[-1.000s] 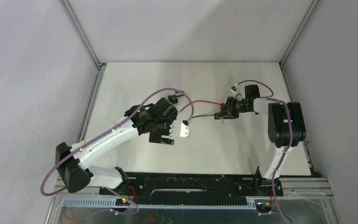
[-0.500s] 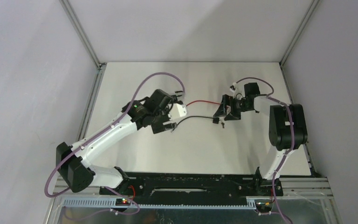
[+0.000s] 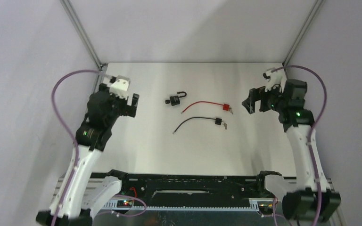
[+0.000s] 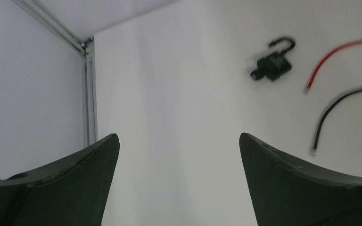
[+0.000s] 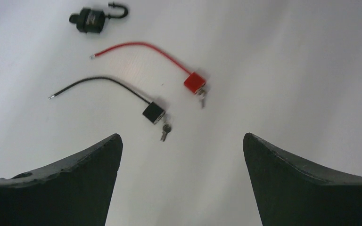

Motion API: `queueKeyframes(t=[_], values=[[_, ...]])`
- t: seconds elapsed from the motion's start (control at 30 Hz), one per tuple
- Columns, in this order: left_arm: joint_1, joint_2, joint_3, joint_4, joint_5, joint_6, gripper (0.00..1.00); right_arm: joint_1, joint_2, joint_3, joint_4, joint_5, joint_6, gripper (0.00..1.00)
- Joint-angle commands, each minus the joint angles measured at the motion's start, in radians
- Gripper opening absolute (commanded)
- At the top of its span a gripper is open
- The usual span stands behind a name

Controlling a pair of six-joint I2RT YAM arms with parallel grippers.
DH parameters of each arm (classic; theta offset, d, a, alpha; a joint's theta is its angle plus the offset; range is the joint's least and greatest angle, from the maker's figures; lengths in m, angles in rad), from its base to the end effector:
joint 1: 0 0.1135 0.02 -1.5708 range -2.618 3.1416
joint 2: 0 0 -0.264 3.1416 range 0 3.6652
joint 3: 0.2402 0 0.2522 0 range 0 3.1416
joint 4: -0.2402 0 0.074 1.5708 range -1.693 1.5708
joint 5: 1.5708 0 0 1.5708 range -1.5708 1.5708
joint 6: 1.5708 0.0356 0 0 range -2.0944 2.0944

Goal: Unlock with the key

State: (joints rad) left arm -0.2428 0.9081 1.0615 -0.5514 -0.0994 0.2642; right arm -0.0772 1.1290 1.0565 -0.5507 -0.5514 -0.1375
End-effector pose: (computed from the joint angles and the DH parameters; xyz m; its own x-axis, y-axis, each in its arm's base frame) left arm 0.1866 -0.0426 0.3759 -0.3239 0.3479 -0.8798 0.2435 0.9293 0.2779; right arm 0.2412 0.0000 0.3334 -0.5273 -0.0763 -0.8463 -0.4348 0.8799 0.1916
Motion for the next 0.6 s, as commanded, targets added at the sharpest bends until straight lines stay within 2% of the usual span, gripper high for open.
queueKeyframes(t=[0.0, 0.1, 0.27, 0.37, 0.47, 0.57], values=[[0.032, -0.143, -0.118, 0.170, 0.043, -0.148, 1.00, 0.001, -0.192, -0.005, -0.027, 0.111, -0.078, 1.00], [0.063, -0.208, -0.196, 0.229, 0.038, -0.221, 1.00, -0.001, -0.296, -0.043, -0.004, 0.131, -0.061, 0.99], [0.101, -0.324, -0.324, 0.344, -0.025, -0.318, 1.00, -0.004, -0.446, -0.167, 0.016, 0.082, -0.048, 0.99], [0.102, -0.368, -0.384, 0.409, -0.015, -0.320, 1.00, -0.004, -0.511, -0.242, 0.032, 0.056, -0.028, 0.99], [0.103, -0.385, -0.416, 0.439, -0.008, -0.304, 1.00, -0.014, -0.577, -0.343, 0.120, 0.078, 0.006, 1.00], [0.103, -0.394, -0.434, 0.445, 0.012, -0.286, 1.00, -0.029, -0.586, -0.354, 0.141, 0.132, 0.011, 0.99]])
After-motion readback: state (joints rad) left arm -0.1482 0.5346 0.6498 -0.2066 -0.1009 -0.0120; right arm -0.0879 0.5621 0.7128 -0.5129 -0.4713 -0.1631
